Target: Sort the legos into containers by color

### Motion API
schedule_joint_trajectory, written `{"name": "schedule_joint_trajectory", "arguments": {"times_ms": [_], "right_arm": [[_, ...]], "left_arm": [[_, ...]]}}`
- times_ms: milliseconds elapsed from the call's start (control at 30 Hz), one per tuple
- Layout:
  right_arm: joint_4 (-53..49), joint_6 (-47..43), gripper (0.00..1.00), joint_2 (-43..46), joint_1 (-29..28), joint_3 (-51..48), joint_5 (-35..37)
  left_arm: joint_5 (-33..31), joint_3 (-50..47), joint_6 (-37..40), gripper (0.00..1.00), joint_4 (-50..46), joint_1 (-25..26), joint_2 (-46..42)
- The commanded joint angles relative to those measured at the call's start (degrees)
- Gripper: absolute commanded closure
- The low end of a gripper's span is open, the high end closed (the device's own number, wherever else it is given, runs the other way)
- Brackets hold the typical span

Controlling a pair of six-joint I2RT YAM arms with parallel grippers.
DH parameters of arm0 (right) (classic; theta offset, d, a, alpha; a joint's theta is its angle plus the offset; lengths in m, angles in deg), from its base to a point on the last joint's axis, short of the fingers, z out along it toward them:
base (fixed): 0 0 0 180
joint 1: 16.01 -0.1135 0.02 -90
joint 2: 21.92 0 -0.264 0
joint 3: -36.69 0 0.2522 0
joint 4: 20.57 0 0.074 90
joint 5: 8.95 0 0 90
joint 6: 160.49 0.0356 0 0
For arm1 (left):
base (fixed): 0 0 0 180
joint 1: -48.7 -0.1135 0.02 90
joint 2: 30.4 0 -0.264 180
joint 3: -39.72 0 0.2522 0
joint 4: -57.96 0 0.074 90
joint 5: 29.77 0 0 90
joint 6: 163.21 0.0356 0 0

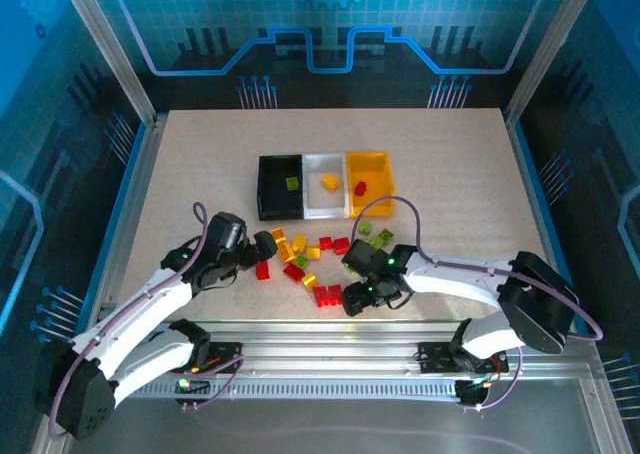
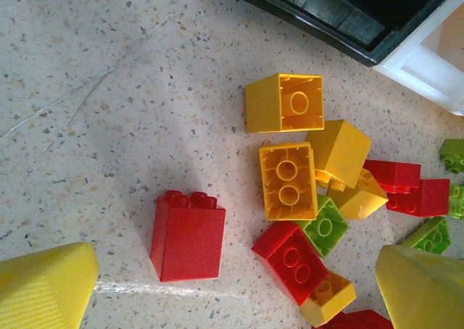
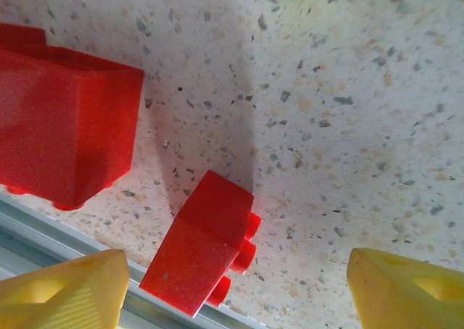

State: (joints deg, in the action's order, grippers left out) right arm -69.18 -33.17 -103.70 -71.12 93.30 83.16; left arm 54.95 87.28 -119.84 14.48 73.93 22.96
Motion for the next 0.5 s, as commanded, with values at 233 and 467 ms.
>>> {"name": "schedule_joint_trajectory", "arguments": {"times_ms": [233,467], "right_arm": [[1.1,0.4,0.43,-4.1,0.0,3.2,4.7],[0.9,-0.1,0.68,-1.7,0.5,2.8,4.4]], "left_arm": [[0.8,-1.1,-0.8,0.01,0.4,-0.6,0.3],[1.2,-0.6,-0.8,0.01,0.6,-0.7,1.3]]}}
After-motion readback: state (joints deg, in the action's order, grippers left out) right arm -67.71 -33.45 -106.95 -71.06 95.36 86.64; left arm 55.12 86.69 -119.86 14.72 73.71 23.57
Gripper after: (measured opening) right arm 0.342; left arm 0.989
